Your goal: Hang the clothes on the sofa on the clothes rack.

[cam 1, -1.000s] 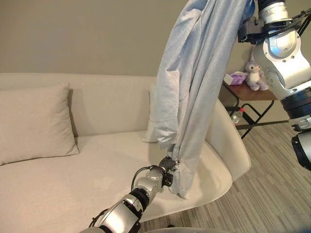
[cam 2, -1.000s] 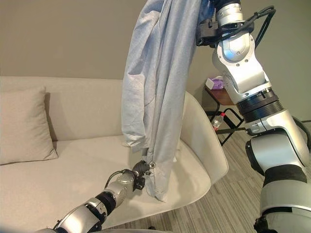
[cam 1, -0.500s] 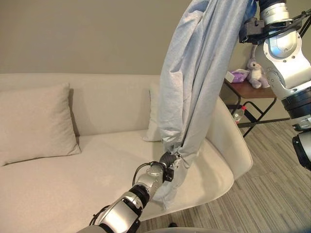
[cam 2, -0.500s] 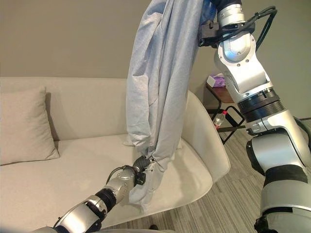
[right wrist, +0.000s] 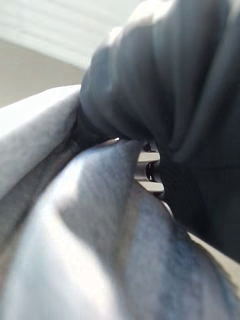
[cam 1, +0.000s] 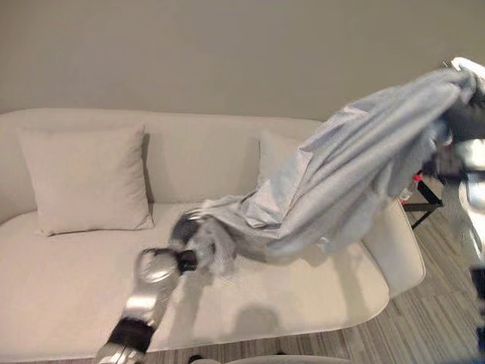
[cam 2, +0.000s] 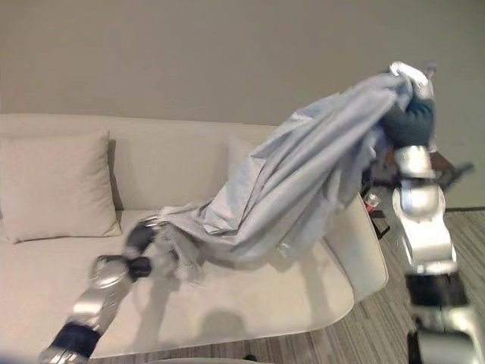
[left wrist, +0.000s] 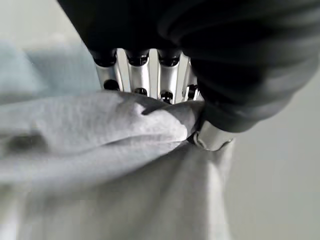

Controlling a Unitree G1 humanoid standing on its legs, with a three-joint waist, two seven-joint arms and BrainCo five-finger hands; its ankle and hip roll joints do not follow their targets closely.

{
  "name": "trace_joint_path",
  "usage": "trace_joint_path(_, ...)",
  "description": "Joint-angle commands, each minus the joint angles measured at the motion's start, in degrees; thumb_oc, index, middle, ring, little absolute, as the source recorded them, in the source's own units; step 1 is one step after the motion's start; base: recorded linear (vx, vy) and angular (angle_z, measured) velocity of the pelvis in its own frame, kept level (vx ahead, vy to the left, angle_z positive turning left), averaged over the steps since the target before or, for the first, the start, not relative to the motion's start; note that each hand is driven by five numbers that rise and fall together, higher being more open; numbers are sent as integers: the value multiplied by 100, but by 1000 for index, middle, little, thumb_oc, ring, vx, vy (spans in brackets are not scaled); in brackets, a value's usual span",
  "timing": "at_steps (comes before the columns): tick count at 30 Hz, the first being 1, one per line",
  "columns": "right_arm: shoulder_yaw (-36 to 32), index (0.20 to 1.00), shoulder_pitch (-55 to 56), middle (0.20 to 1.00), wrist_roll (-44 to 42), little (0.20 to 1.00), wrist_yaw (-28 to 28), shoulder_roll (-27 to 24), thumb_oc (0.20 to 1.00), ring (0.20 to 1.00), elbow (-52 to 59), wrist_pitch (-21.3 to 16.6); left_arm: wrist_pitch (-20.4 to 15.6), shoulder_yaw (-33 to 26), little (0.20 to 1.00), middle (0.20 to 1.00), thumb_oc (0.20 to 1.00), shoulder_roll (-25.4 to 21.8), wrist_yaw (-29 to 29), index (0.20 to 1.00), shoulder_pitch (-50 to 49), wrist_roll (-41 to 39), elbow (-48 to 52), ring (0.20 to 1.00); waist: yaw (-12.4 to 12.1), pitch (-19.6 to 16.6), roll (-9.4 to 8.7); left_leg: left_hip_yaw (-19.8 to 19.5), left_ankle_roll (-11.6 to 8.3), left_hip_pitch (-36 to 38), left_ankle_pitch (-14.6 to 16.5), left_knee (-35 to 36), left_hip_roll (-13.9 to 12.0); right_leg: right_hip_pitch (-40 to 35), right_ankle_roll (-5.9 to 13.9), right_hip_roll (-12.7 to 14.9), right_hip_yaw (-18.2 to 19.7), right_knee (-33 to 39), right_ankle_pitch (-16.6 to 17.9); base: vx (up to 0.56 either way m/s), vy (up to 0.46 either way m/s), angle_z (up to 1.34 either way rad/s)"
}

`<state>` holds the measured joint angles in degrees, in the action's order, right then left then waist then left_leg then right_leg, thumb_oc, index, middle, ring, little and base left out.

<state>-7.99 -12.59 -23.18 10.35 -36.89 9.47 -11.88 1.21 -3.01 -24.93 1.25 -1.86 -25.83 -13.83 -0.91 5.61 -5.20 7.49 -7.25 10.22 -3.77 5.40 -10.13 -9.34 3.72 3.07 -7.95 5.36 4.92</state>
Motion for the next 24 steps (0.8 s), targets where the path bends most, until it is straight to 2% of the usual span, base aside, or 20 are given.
trace_joint_path(1,99,200,-805,200,374,200,-164,-72,200,200,-455,-9,-409,271,200,200,200,-379,175,200,951,89,-215,200,-216,-507,233,-95,149,-41,250,-40,139,311,-19,377,-300,-41,251,-34,-40,16)
trace_joint_path(3,210,200,-651,200,761,200,-309,368,200,200,-543,138,-438,43,200,200,200,-588,247,200,942,201,11,200,-296,-515,287,-115,157,-45,205,-40,128,261,-27,361,-308,-58,221,-52,-59,15)
trace_joint_path(4,209,200,-647,200,764,200,-309,374,200,200,-536,143,-438,43,200,200,200,-593,247,200,939,200,12,200,-293,-515,283,-116,157,-42,205,-40,128,257,-28,361,-309,-57,220,-56,-81,9)
trace_joint_path(5,363,200,-556,200,966,200,-467,668,200,200,-572,207,-446,-79,200,200,200,-643,273,200,950,209,101,200,-366,-522,304,-120,162,-57,177,-40,117,219,-34,349,-326,-59,191,-18,-39,10)
trace_joint_path(7,365,200,-557,200,968,200,-466,671,200,200,-571,208,-445,-82,200,200,200,-644,273,200,947,209,103,200,-362,-520,304,-121,162,-54,178,-40,117,216,-34,349,-327,-59,190,-16,-33,10)
trace_joint_path(9,518,200,-409,200,1144,200,-733,1092,200,200,-470,311,-480,-229,200,200,200,-821,333,200,974,247,310,200,-495,-532,339,-165,168,-108,109,-40,96,172,-52,311,-334,-42,134,-42,-75,17)
trace_joint_path(12,748,200,-466,200,1366,200,-825,1289,200,200,-555,382,-500,-357,200,200,200,-992,438,200,1129,367,312,200,-604,-503,369,-205,172,-192,47,-40,74,148,-48,254,-337,-36,7,-51,-49,13)
trace_joint_path(14,740,200,-442,200,1266,200,-859,1625,200,200,-652,417,-530,-400,200,200,200,-1014,500,200,1222,436,326,200,-686,-465,382,-195,186,-229,12,-40,74,111,-41,237,-350,-36,-70,-45,4,23)
trace_joint_path(17,854,200,-376,200,1245,200,-966,1955,200,200,-893,459,-531,-543,200,200,200,-1032,611,200,1303,704,387,200,-744,-354,405,-35,202,-198,29,-40,10,41,-25,289,-441,-36,-64,-40,82,28)
trace_joint_path(20,1006,200,-425,200,1546,200,-1005,1944,200,200,-1016,519,-543,-599,200,200,200,-1029,652,200,1440,849,471,200,-793,-329,388,77,206,-252,34,-40,-245,-18,-9,391,-509,-36,-55,-44,170,57)
trace_joint_path(22,1074,200,-423,200,1625,200,-980,2007,200,200,-1050,516,-546,-653,200,200,200,-1029,736,200,1559,970,566,200,-828,-267,345,85,176,-348,-100,-40,-522,-47,23,514,-546,-36,21,-47,288,37)
trace_joint_path(24,1138,200,-429,200,1775,200,-966,1923,200,200,-981,551,-545,-791,200,200,200,-927,775,200,1559,1068,809,200,-878,-274,347,-143,100,-284,-135,-40,-649,-90,24,665,-548,-36,101,-26,380,35)
